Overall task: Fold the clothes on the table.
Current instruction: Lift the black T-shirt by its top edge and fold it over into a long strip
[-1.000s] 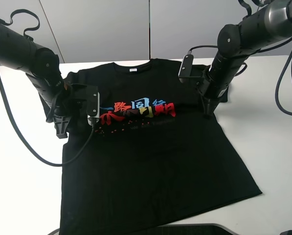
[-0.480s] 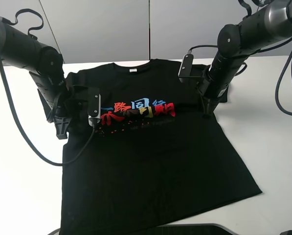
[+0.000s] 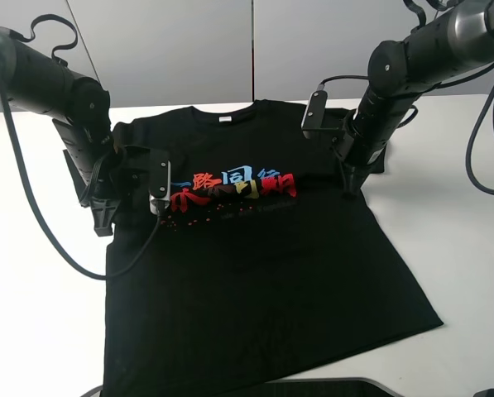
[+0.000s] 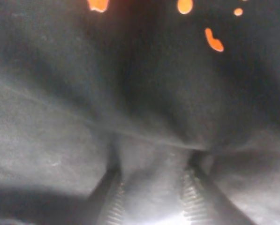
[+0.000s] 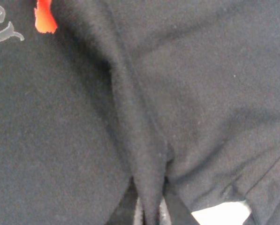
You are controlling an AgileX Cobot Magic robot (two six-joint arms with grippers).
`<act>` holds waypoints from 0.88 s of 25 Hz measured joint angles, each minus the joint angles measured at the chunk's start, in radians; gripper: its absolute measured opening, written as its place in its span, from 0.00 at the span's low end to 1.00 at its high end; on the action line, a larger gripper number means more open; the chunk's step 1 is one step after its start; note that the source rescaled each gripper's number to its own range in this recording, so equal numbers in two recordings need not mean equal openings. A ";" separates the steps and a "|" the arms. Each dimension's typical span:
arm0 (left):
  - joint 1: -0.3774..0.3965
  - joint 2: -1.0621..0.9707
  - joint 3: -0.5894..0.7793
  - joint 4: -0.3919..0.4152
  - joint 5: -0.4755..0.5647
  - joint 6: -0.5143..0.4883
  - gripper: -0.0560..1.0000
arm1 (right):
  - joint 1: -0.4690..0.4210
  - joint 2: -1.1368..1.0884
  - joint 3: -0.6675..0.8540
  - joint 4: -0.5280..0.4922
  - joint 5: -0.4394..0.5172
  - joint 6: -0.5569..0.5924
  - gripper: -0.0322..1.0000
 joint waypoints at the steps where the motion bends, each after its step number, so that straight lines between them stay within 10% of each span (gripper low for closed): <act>1: -0.002 0.002 0.000 0.008 0.013 -0.014 0.20 | 0.000 0.000 0.000 0.000 0.000 0.000 0.05; 9: -0.009 0.011 0.016 0.382 0.090 -0.221 0.06 | 0.006 0.000 0.000 0.036 -0.006 0.000 0.05; 22: 0.003 0.023 -0.051 0.345 0.120 -0.307 0.06 | 0.011 -0.016 0.000 0.086 -0.010 -0.022 0.05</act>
